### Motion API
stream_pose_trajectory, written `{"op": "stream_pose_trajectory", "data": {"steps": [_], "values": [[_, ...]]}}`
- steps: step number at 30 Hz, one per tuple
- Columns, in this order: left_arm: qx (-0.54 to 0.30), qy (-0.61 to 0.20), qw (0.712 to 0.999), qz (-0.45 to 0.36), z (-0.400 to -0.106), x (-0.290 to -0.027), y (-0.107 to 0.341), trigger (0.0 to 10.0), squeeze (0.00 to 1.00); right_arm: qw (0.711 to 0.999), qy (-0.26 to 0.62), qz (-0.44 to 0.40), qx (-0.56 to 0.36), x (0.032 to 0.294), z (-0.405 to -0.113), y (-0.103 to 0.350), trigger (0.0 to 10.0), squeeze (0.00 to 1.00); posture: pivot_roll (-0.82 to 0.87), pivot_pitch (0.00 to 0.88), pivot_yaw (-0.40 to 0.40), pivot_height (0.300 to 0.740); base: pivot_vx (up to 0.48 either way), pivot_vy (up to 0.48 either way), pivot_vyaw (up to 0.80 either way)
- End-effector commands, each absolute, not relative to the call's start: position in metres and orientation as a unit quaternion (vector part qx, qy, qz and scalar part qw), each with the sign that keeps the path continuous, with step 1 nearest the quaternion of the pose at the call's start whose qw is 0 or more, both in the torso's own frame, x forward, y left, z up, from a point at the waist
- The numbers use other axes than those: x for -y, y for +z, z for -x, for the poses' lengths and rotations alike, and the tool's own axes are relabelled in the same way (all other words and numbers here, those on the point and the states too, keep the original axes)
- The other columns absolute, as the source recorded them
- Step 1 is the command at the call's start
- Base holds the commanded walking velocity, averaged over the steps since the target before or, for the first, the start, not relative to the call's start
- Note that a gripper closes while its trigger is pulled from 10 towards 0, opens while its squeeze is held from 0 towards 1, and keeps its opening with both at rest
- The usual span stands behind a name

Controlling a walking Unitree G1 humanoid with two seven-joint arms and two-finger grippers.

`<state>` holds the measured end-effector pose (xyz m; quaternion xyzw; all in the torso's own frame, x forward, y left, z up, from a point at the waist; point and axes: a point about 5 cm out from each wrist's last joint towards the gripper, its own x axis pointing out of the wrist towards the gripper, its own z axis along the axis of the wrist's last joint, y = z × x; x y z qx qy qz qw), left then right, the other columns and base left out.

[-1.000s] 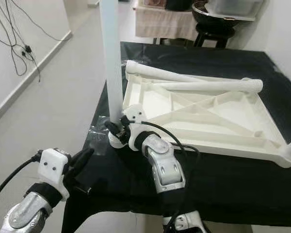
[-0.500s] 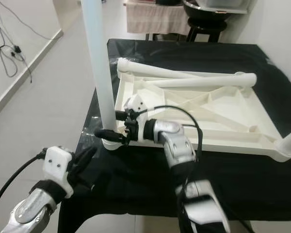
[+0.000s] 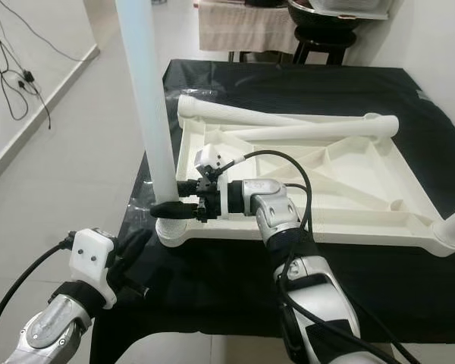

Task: Building children table

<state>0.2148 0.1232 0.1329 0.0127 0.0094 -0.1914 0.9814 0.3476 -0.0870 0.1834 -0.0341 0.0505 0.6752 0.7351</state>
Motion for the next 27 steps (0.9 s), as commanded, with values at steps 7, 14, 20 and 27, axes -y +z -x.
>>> {"op": "stream_pose_trajectory", "data": {"steps": [7,14,20,27], "values": [[-0.012,-0.194,0.981,-0.008,-0.212,-0.123,0.13,10.0,0.0,0.787,0.613,0.046,-0.043,0.1,-0.343,0.172,0.0,0.0,0.02,0.092,-0.03,0.74,0.0,0.0,0.0],[-0.01,-0.195,0.981,-0.01,-0.209,-0.126,0.133,10.0,0.0,0.988,0.12,0.036,-0.09,0.112,-0.325,0.147,0.0,0.0,0.02,0.122,-0.026,0.74,0.0,0.0,0.0],[-0.013,-0.199,0.98,-0.013,-0.209,-0.127,0.133,10.0,0.0,0.946,0.306,0.056,-0.092,0.087,-0.319,0.139,0.0,0.0,0.03,0.12,-0.03,0.74,0.0,0.0,0.0],[-0.01,-0.191,0.981,-0.02,-0.21,-0.129,0.134,10.0,0.0,0.927,0.359,0.055,-0.095,0.075,-0.315,0.15,10.0,1.0,0.04,0.113,-0.018,0.74,0.0,0.0,0.0]]}}
